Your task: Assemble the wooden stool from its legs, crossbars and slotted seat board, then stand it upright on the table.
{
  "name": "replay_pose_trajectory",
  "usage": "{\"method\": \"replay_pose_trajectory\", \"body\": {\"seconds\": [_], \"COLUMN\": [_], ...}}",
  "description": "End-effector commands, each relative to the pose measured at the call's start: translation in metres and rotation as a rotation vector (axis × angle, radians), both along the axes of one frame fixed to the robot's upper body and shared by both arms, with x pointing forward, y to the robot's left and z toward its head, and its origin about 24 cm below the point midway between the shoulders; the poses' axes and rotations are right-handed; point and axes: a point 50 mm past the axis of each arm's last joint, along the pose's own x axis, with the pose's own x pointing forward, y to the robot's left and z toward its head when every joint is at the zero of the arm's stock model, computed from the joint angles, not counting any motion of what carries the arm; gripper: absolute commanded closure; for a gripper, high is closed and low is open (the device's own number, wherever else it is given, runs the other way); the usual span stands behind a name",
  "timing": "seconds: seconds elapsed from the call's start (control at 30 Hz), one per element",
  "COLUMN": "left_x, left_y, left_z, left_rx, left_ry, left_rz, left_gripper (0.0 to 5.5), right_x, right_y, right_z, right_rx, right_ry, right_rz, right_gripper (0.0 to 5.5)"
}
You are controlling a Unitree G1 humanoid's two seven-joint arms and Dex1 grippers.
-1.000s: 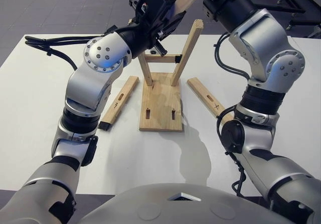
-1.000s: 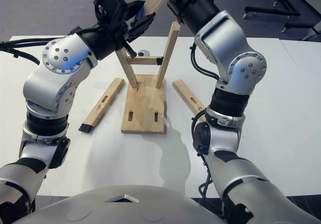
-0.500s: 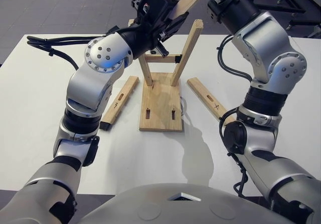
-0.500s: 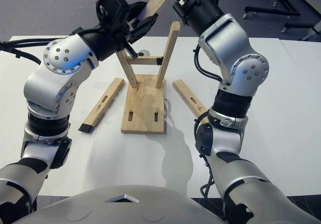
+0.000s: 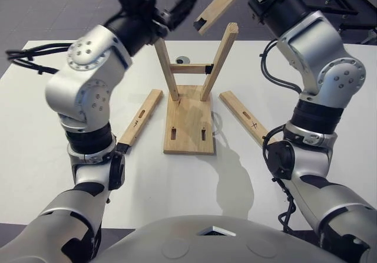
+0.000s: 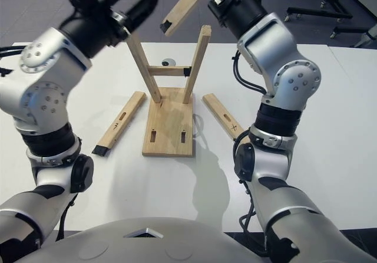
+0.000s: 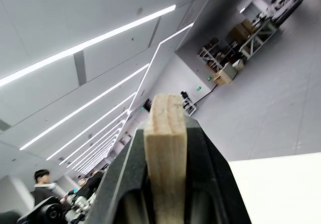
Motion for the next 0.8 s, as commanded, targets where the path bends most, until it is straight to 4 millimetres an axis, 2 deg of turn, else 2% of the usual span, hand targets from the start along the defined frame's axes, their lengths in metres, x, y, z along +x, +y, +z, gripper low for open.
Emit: {"method": "replay_pose_trajectory", "body": {"seconds": [0.03, 0.13, 0.23, 0.33, 0.4, 0.43, 0.5, 0.6, 0.63, 0.7, 0.8], "left_x": [0.003, -0.005, -0.011, -0.007, -0.008, -0.011, -0.015, -0.015, -0.014, -0.013, -0.014], "left_y": [0.042, 0.070, 0.092, 0.115, 0.127, 0.134, 0.145, 0.155, 0.157, 0.159, 0.161], "left_z": [0.021, 0.039, 0.048, 0.038, 0.028, 0.021, 0.006, -0.023, -0.031, -0.045, -0.064], "left_rx": [-0.210, -0.305, -0.314, -0.332, -0.332, -0.336, -0.318, -0.299, -0.291, -0.273, -0.232], "left_ry": [0.010, -0.034, -0.054, -0.007, 0.016, 0.032, 0.068, 0.143, 0.164, 0.196, 0.239], "left_rz": [0.091, 0.105, 0.136, 0.230, 0.279, 0.309, 0.353, 0.394, 0.406, 0.415, 0.416], "left_gripper": [1.08, 0.56, 0.51, 0.51, 0.51, 0.51, 0.51, 0.51, 0.51, 0.51, 0.51], "right_x": [0.007, 0.006, -0.003, -0.016, -0.023, -0.025, -0.028, -0.034, -0.036, -0.042, -0.052], "right_y": [-0.034, -0.071, -0.104, -0.128, -0.132, -0.129, -0.119, -0.101, -0.099, -0.098, -0.103], "right_z": [0.043, 0.067, 0.086, 0.093, 0.090, 0.080, 0.044, -0.033, -0.053, -0.079, -0.108], "right_rx": [-0.029, -0.108, -0.259, -0.445, -0.563, -0.622, -0.738, -0.839, -0.855, -0.870, -0.865], "right_ry": [-0.136, -0.209, -0.279, -0.309, -0.318, -0.306, -0.264, -0.196, -0.185, -0.177, -0.180], "right_rz": [-0.107, -0.205, -0.279, -0.284, -0.233, -0.185, -0.081, 0.013, 0.017, 0.000, -0.062], "right_gripper": [5.11, 5.11, 5.11, 5.11, 5.11, 5.11, 5.11, 5.11, 5.11, 5.11, 5.11]}}
